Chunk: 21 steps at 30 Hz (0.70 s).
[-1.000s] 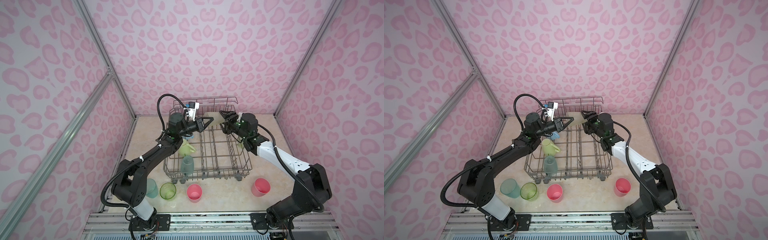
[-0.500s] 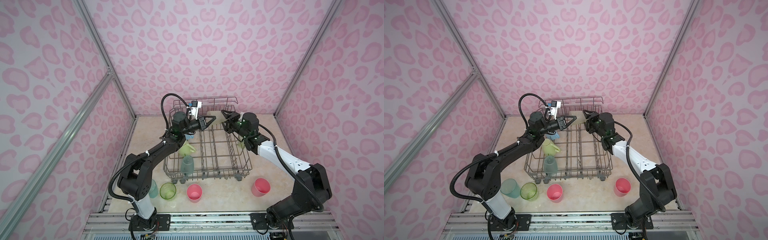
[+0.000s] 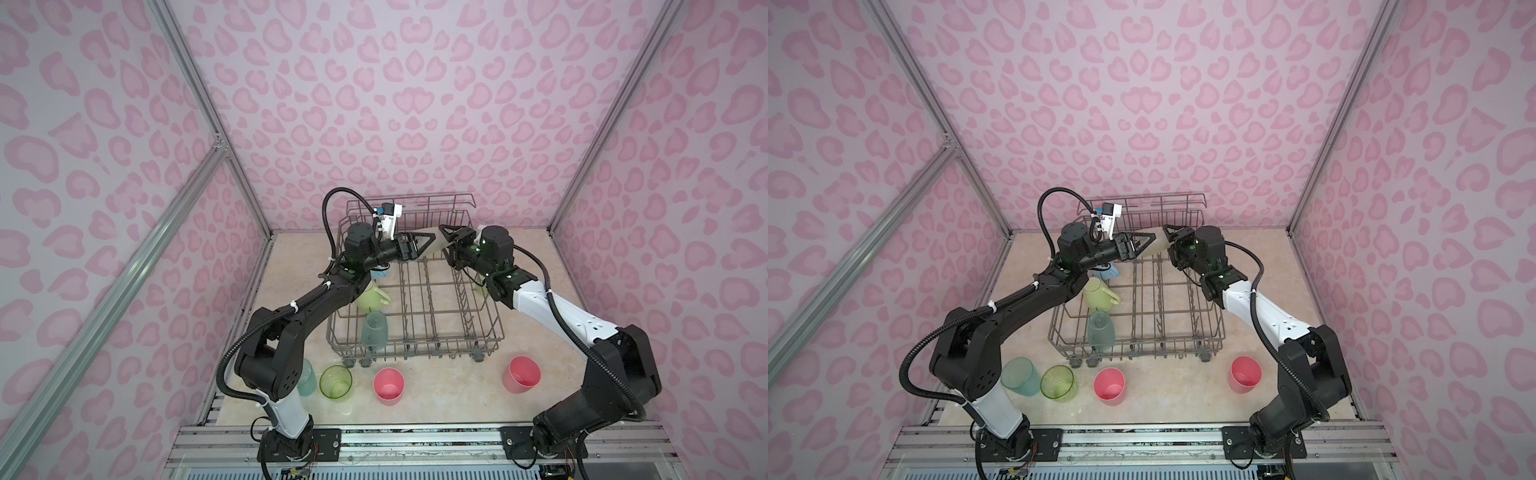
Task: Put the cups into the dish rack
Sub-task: 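Carry the light-green cup over the rack with the right gripper while the left withdraws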
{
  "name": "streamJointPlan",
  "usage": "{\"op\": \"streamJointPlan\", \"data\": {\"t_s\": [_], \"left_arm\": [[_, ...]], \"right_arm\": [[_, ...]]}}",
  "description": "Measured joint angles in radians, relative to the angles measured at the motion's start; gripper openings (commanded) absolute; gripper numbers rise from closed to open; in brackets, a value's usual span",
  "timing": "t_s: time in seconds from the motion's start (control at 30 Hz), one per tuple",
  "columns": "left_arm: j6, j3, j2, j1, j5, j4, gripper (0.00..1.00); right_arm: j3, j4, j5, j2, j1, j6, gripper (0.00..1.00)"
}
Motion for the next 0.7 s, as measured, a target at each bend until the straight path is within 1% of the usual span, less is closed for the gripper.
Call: {"op": "streamJointPlan", "data": {"t_s": [0.07, 0.23, 0.4, 0.6, 0.7], "left_arm": [[0.01, 0.0, -0.015, 0.014, -0.022, -0.054, 0.96], [0.06, 0.013, -0.065, 0.038, -0.085, -0.216, 1.0], [0.115, 0.05, -0.099, 0.059, -0.172, -0.433, 0.98], [0.192, 0.185, -0.14, 0.072, -0.305, -0.758, 0.98], [0.215, 0.231, -0.162, 0.104, -0.362, -0.903, 0.98]], "right_arm": [[0.0, -0.014, 0.022, -0.002, -0.001, -0.032, 0.44], [0.0, -0.063, 0.079, -0.003, 0.0, -0.13, 0.44], [0.01, -0.121, 0.163, -0.009, 0.011, -0.251, 0.44], [0.067, -0.183, 0.27, -0.005, 0.056, -0.43, 0.44], [0.111, -0.21, 0.328, 0.012, 0.082, -0.531, 0.44]]}}
